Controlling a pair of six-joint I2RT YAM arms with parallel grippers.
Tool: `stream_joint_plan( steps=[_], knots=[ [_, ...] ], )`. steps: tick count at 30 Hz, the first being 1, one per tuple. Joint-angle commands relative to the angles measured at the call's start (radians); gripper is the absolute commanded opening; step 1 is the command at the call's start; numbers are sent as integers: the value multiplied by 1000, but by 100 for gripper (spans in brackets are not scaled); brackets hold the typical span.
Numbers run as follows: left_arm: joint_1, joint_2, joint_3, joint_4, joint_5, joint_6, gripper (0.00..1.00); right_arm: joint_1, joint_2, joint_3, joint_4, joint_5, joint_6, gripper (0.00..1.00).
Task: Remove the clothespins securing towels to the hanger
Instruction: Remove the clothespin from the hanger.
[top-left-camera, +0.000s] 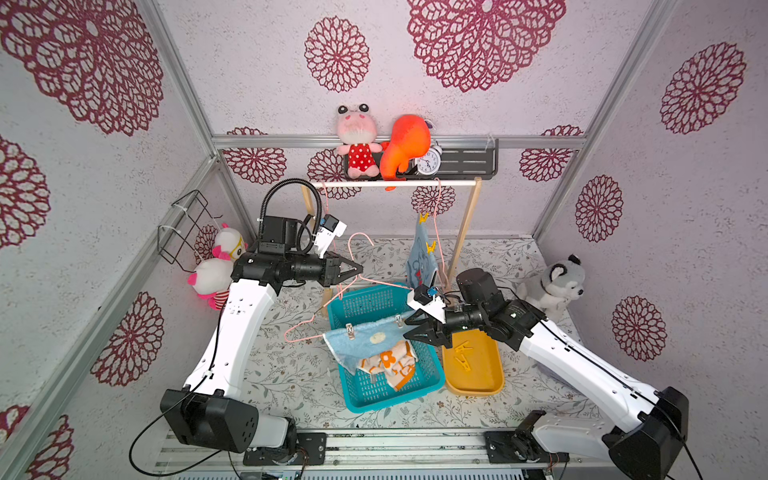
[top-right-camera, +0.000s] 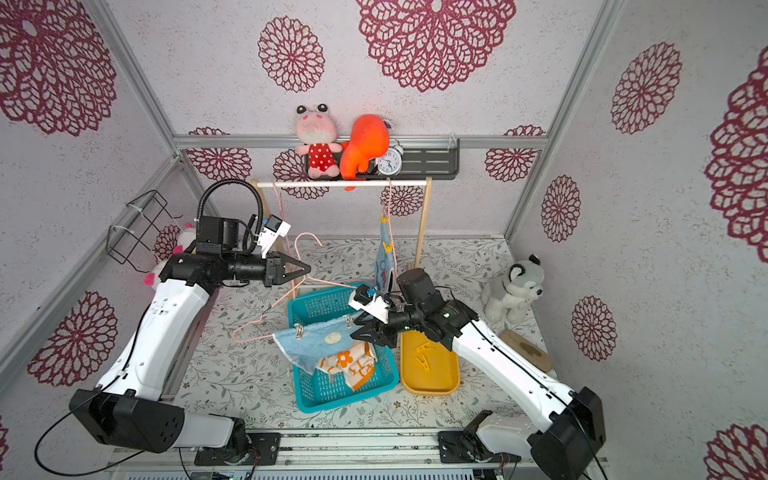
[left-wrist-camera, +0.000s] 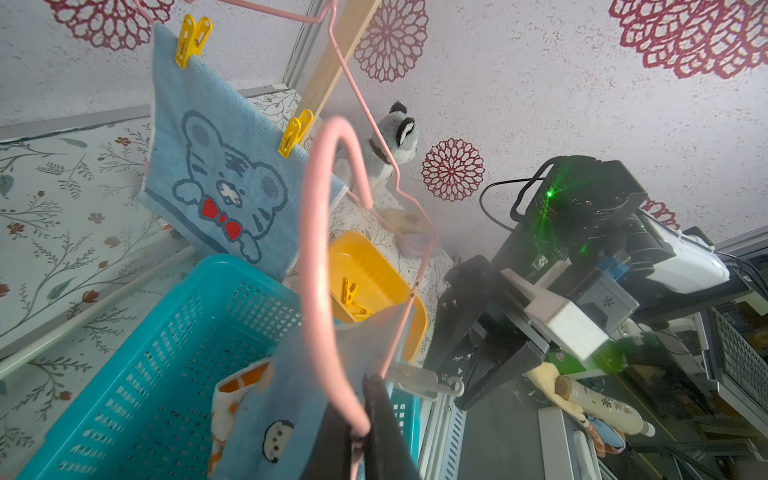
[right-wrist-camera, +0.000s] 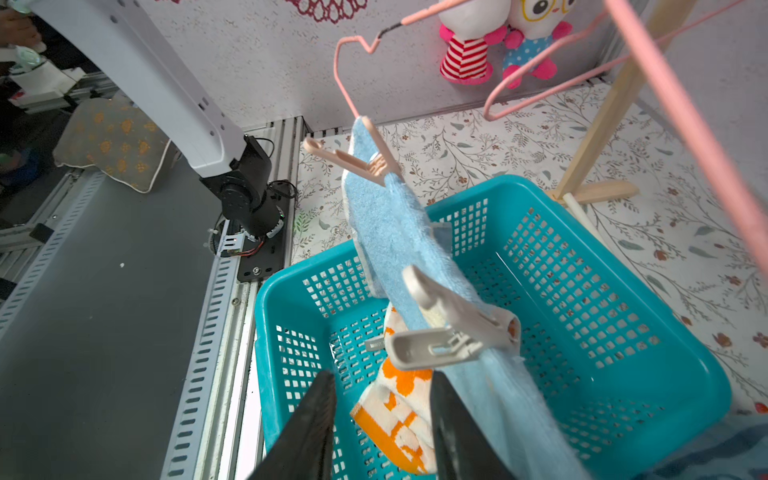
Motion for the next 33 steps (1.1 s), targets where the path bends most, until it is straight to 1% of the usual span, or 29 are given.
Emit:
stream_joint_plan(
  steps=[1,6,14,21,33],
  knots=[
    [13,-8,26,1,48,19,0,-10,-11,59,-44,67,-61,46],
    [24,-3,30,-7,76,26,0,-11,16,108,-99,119,-125,49],
    [31,21,46,-11,93,27,0,-10,71,137,-112,94,-169,51],
    [35,39,53,-12,105,25,0,-5,87,144,-86,82,-187,52],
    [35,53,54,-13,109,24,0,13,159,225,-116,55,-248,53]
  ],
)
